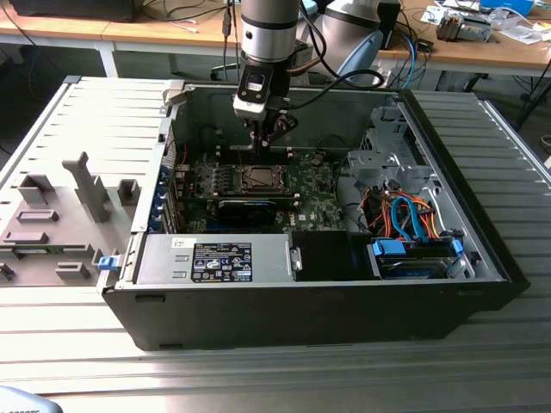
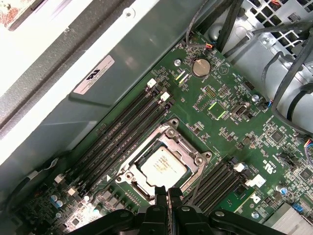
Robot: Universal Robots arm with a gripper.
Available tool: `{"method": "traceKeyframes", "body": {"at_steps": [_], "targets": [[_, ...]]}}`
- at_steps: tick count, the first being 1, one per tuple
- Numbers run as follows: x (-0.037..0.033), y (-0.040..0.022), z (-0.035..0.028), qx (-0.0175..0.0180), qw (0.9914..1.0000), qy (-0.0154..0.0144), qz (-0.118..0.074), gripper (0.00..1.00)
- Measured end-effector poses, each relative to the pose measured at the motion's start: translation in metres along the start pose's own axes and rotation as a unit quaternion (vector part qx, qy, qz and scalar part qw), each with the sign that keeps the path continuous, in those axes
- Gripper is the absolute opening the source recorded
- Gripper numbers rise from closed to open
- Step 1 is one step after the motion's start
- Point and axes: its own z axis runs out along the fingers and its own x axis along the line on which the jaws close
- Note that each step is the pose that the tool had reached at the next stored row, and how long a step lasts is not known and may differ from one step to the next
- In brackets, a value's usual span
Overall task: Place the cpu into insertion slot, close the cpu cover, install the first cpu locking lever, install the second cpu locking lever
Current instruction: 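Install the first cpu locking lever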
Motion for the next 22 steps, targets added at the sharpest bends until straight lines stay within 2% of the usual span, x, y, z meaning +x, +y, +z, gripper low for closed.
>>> {"method": "traceKeyframes", "body": {"at_steps": [22], "targets": [[0.0, 0.0, 0.0, -0.0002, 0.99995, -0.0002, -0.01, 0.16]]}}
